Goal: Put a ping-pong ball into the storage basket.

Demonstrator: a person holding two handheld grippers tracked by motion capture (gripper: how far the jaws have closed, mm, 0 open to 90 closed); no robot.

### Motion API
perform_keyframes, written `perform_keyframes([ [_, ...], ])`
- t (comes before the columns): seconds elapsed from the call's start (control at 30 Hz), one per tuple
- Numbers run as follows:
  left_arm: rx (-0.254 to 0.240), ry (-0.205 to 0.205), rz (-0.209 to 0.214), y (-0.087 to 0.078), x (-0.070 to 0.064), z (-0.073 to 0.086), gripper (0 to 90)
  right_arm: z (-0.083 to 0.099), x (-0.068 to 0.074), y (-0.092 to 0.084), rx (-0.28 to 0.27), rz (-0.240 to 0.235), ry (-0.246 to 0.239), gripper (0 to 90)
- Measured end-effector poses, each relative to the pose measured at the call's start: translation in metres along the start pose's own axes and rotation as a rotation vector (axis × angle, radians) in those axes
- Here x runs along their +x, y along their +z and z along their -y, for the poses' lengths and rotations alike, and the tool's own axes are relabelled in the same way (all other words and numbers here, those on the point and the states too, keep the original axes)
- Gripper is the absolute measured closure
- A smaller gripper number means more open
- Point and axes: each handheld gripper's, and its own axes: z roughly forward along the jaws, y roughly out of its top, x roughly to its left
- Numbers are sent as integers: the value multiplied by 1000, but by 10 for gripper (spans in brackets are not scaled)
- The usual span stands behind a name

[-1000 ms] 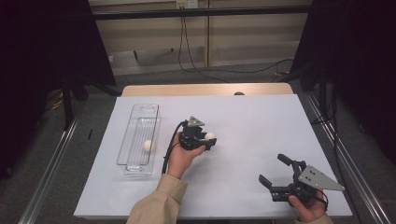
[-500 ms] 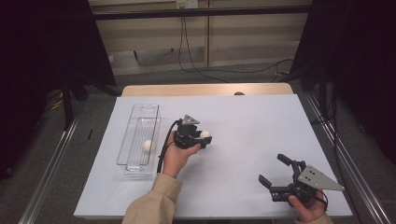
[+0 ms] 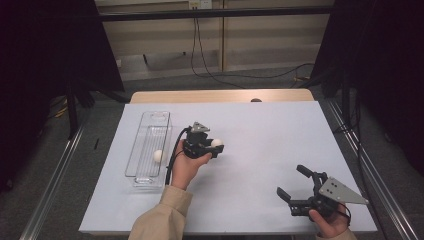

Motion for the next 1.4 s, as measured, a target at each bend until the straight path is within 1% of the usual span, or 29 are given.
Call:
perform_keyframes([
  [0.1, 3, 7, -5, -2, 2, 0, 510, 0, 0, 0, 0, 0, 1, 16],
  [0.2, -2, 0, -10, -4, 2, 0, 510, 0, 0, 0, 0, -1, 1, 16],
  [0.47, 1, -2, -21, -11, 6, -1, 511, 0, 0, 0, -1, -1, -1, 16],
  [0.5, 3, 2, -23, -11, 7, -1, 511, 0, 0, 0, -1, -2, 1, 16],
  [0.57, -2, -7, -28, -13, 7, 0, 510, 0, 0, 0, -2, -3, -3, 16],
  [0.67, 2, -5, -33, -15, 9, 0, 511, 0, 0, 0, 0, -1, 1, 16],
  [0.73, -1, -13, -36, -17, 10, 0, 511, 0, 0, 0, -1, -1, 0, 16],
  [0.93, 4, -8, -53, -22, 13, 0, 510, 0, 1, 0, -1, -2, 3, 16],
  [1.4, 9, -18, -71, -32, 19, 2, 511, 0, 1, 0, -2, -3, 1, 16],
])
